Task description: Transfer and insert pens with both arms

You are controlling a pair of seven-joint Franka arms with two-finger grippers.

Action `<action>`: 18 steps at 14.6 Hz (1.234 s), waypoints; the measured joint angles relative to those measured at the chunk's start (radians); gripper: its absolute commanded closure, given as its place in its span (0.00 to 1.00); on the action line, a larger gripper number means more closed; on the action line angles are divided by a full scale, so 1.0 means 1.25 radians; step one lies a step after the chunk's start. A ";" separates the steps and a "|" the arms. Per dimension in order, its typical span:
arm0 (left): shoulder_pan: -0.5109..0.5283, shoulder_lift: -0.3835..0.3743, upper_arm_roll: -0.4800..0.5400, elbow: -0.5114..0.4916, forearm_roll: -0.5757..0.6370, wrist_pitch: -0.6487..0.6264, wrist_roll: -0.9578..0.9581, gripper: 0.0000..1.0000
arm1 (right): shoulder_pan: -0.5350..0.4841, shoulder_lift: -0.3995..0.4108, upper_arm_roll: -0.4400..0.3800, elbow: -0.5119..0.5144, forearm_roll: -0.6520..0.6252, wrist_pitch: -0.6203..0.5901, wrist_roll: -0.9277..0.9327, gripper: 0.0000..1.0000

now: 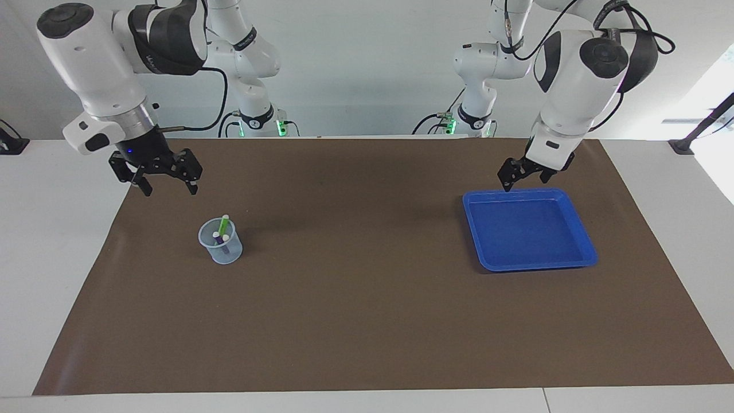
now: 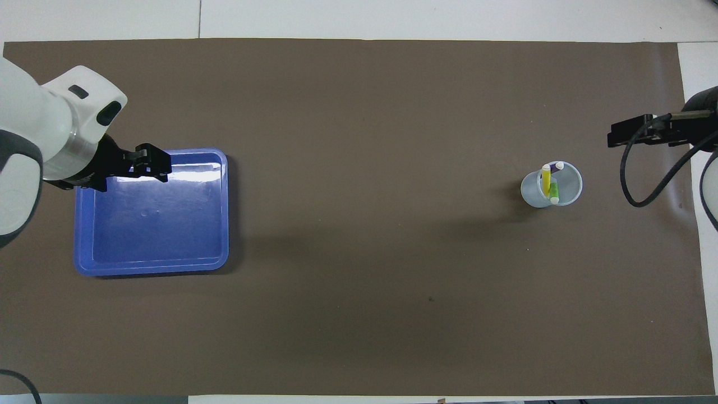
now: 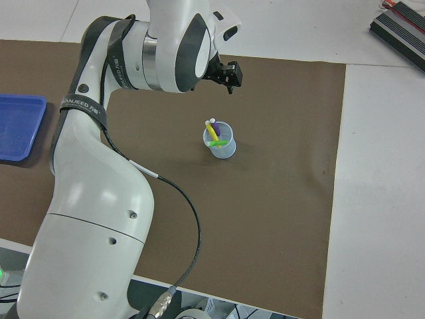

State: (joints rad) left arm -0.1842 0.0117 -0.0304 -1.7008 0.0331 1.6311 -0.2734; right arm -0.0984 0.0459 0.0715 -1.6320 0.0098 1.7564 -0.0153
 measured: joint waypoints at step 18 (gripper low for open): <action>0.022 -0.018 0.006 0.125 -0.052 -0.115 0.188 0.00 | 0.051 -0.059 0.018 0.012 -0.002 -0.135 0.125 0.00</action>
State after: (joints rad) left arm -0.1573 -0.0113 -0.0224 -1.5443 -0.0316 1.4874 -0.0390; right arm -0.0342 -0.0284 0.0934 -1.6176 0.0068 1.5874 0.1415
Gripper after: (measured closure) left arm 0.000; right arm 0.000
